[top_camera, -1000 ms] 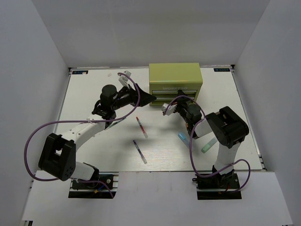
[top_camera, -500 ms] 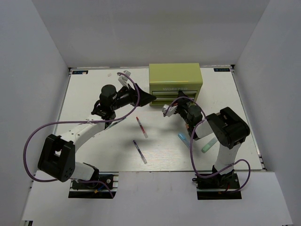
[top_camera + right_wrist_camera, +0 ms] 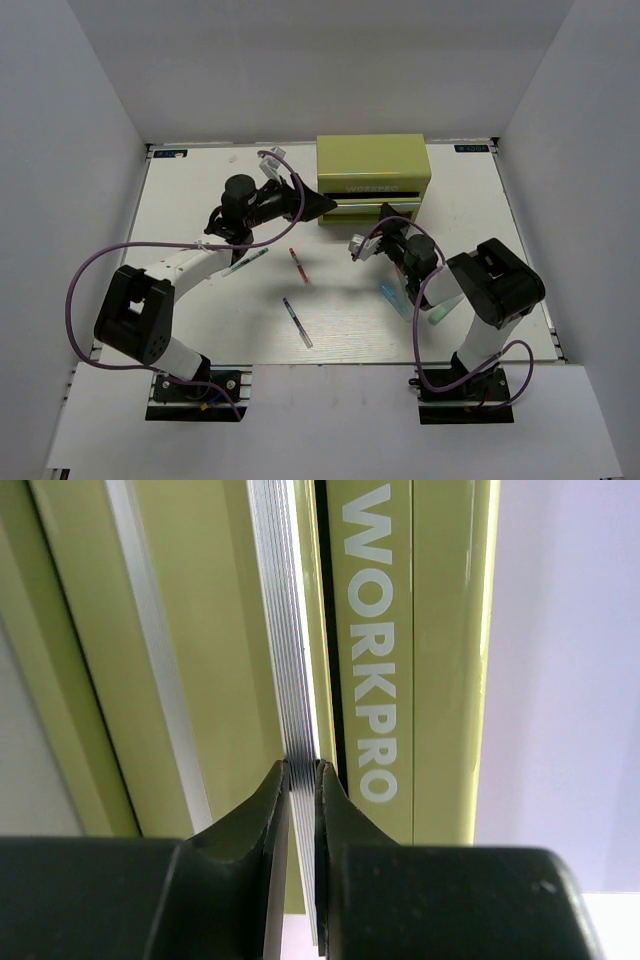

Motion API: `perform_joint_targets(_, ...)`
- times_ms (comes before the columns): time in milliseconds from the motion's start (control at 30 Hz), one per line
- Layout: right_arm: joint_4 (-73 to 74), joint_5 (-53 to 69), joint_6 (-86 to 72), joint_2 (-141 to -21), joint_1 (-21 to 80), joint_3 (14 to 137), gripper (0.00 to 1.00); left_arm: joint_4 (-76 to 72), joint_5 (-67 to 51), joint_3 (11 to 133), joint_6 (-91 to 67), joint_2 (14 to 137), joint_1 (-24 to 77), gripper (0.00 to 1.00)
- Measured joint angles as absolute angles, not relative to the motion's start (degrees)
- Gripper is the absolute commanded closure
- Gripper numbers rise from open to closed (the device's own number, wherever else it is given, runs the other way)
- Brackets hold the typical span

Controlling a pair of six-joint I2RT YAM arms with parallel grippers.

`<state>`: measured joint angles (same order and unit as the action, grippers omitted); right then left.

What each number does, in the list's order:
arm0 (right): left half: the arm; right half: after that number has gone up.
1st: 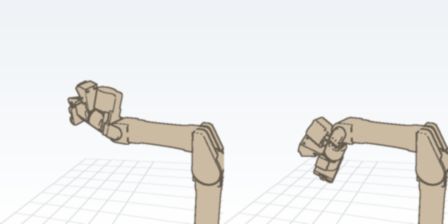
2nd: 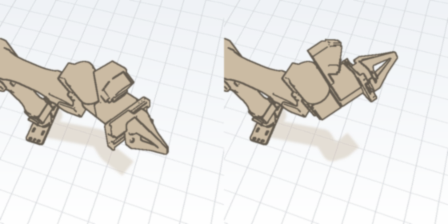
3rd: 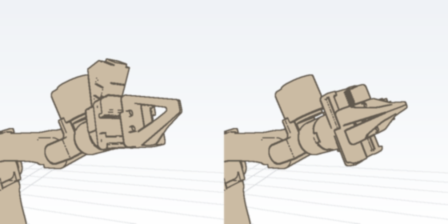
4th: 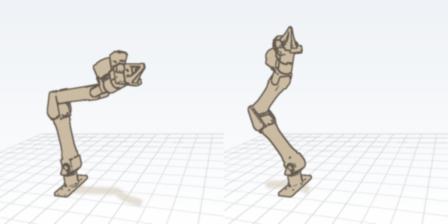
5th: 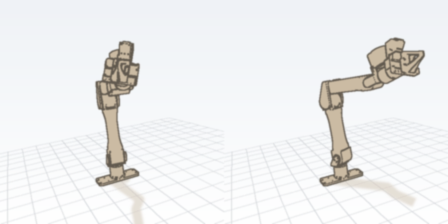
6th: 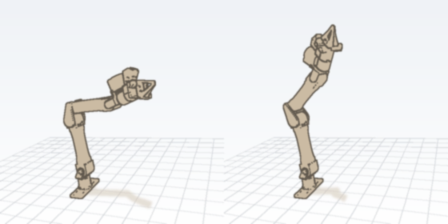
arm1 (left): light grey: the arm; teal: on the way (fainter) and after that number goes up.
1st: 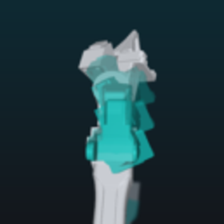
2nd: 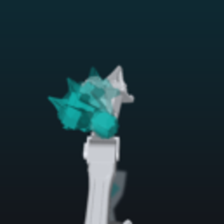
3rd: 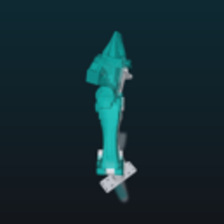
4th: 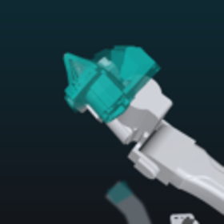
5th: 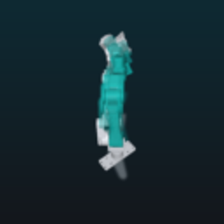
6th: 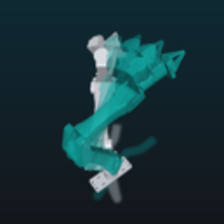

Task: Sort the stationery into containers
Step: Open the drawer

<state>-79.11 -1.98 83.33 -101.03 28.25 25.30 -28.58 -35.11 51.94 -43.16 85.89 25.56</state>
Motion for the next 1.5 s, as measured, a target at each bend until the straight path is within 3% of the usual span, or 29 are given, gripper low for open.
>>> perform_joint_targets(900,-78.35,-6.76,82.89,-92.31,33.23,14.98,1.0,-25.06,-35.2,52.99,-42.22,81.69,25.56,0.06)
perform_joint_targets(1000,-78.19,-7.33,82.96,-92.29,33.43,15.11,0.93,-24.51,-35.2,52.99,-42.17,80.95,25.56,0.06)
perform_joint_targets(1133,-77.8,-7.64,82.94,-92.29,33.47,15.64,0.72,-23.79,-35.16,52.99,-42.02,80.09,25.56,0.06)
perform_joint_targets(1233,-77.82,-8.49,82.94,-92.29,33.52,15.77,0.65,-23.11,-35.11,52.95,-42.02,79.11,25.56,0.06)
perform_joint_targets(1333,-76.6,-9.72,82.78,-92.29,33.5,15.75,0.51,-22.74,-34.89,52.64,-42.0,77.58,25.56,0.06)
perform_joint_targets(1500,-76.03,-11.03,82.83,-92.27,33.47,15.75,0.43,-22.09,-34.48,50.76,-42.0,74.43,25.56,0.06)
